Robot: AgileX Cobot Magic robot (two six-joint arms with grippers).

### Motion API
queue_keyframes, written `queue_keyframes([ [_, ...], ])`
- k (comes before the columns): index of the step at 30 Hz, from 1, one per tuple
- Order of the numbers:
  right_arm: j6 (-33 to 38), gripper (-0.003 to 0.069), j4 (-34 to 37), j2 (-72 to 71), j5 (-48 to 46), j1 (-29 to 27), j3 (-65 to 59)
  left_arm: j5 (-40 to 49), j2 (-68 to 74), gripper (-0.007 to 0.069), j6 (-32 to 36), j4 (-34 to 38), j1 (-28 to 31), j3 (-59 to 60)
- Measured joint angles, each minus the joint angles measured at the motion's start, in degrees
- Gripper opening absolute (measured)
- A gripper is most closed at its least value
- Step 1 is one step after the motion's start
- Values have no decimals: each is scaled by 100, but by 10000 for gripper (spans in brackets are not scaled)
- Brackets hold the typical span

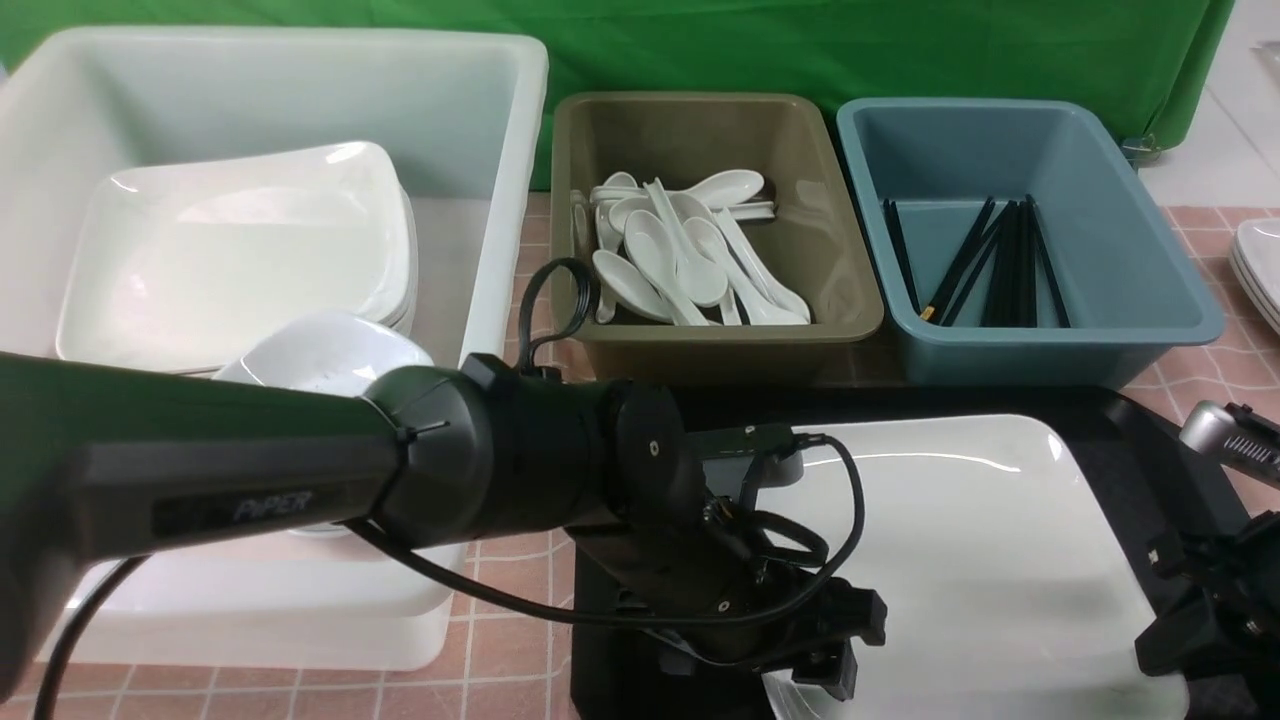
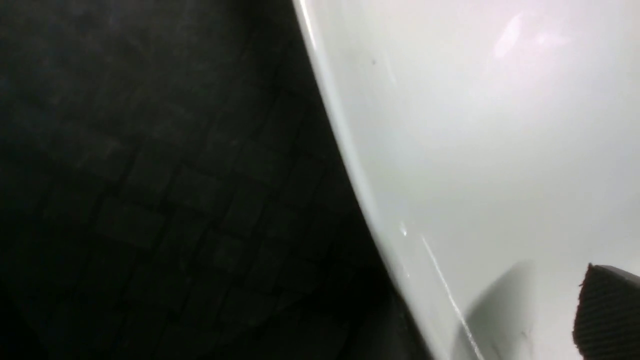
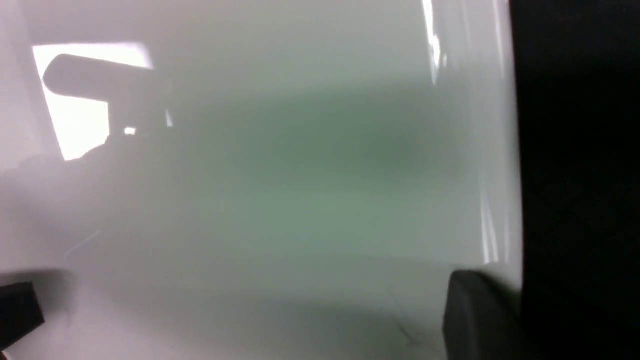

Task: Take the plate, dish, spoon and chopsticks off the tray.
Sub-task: Use the left arm to grab a plate from the dinner plate

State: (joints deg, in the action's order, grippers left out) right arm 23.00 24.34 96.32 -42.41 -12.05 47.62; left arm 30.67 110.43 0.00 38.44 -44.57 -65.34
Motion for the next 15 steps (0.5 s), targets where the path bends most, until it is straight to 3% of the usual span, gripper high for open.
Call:
queue_keyframes([
  [8, -7, 130, -491, 0, 213, 126, 18, -88, 90, 249, 1561, 1077, 83, 92],
  [15, -14, 150, -809, -25, 345, 437, 53, -92, 107, 227, 1782, 1340, 120, 135],
])
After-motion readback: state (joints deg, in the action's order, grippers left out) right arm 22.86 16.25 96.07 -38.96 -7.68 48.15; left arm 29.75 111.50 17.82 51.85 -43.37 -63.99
